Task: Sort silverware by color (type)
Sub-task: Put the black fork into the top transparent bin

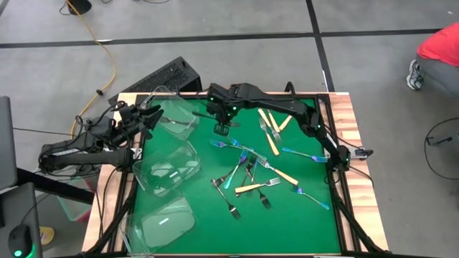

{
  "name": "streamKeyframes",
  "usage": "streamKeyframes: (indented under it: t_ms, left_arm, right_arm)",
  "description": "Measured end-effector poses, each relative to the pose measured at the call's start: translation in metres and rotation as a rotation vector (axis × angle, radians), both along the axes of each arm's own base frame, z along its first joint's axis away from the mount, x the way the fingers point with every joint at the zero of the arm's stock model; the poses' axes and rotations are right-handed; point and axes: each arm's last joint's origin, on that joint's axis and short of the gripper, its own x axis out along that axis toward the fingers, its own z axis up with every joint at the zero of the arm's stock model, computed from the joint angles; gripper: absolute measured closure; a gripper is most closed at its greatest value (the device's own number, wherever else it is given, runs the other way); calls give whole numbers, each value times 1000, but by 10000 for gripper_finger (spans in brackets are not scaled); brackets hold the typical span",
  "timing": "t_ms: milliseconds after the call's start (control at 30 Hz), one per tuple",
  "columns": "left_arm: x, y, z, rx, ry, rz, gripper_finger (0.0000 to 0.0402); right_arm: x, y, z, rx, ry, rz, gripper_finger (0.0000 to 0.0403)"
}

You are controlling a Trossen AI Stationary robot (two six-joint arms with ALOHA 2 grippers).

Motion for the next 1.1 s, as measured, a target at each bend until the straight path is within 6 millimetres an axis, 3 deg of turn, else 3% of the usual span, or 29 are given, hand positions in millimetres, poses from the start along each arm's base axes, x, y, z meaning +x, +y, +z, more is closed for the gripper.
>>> streamKeyframes:
  t_ms: [200,567,867,1100]
  left_arm:
    - [0,0,0,-10,-14,-9,230]
    - [0,-1,6,11,-66,-59,230]
    - [0,-1,6,13,-64,-59,230]
    - [0,-1,6,14,-63,-58,230]
  right_arm:
    - [15,3,15,46,-225,4,392]
    - [50,0,23,14,-581,5,392]
    - [77,-22,-7,6,-755,-42,392]
    - [80,-47,-25,20,-807,-113,392]
